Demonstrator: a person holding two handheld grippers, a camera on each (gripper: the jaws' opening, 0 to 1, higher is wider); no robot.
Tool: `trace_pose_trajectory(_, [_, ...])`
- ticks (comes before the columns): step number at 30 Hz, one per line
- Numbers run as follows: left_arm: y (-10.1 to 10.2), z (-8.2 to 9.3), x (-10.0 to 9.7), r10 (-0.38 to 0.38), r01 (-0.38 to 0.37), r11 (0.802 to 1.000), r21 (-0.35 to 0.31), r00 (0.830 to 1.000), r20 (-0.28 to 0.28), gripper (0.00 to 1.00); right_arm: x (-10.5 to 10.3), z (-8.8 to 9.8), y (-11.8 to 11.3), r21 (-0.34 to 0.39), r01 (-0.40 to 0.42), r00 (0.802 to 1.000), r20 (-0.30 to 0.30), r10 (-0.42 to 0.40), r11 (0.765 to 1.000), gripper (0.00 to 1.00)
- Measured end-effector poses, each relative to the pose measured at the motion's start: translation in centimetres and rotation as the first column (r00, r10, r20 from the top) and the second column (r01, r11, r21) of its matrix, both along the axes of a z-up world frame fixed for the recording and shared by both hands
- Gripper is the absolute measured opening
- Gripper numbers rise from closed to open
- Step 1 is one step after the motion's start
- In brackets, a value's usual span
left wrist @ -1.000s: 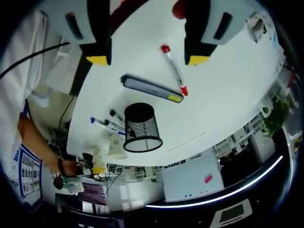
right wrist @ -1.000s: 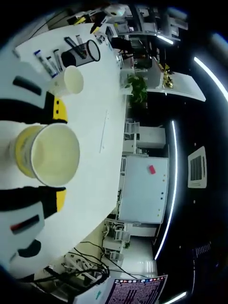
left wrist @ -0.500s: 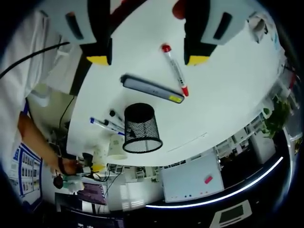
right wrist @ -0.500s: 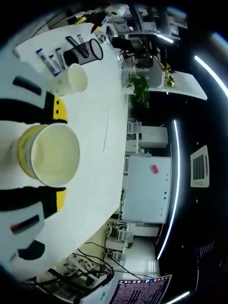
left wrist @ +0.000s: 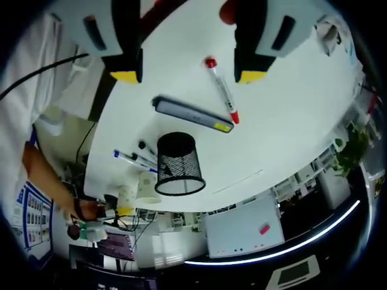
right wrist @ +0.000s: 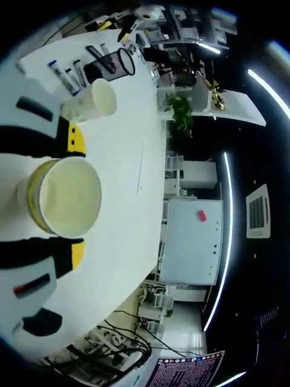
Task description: Place the scattered laser pointers and whiteboard markers into the pen holder and stack the scattered paper cups together
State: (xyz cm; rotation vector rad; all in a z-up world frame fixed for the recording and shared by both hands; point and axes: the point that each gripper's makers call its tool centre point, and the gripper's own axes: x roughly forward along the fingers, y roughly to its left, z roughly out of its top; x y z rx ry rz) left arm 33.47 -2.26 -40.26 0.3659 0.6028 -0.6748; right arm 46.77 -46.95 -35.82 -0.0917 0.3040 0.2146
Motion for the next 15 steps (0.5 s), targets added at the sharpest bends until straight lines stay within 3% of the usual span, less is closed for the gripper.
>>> trace_pose_trajectory(15, [0.26, 0.05, -0.12, 0.006, -0.006, 1.000, -0.002, 1.000, 0.002, 0.61, 0.06, -1.00, 0.24, -0.001, -0.004, 1.000, -0.027, 0.004, 1.000, 0.52])
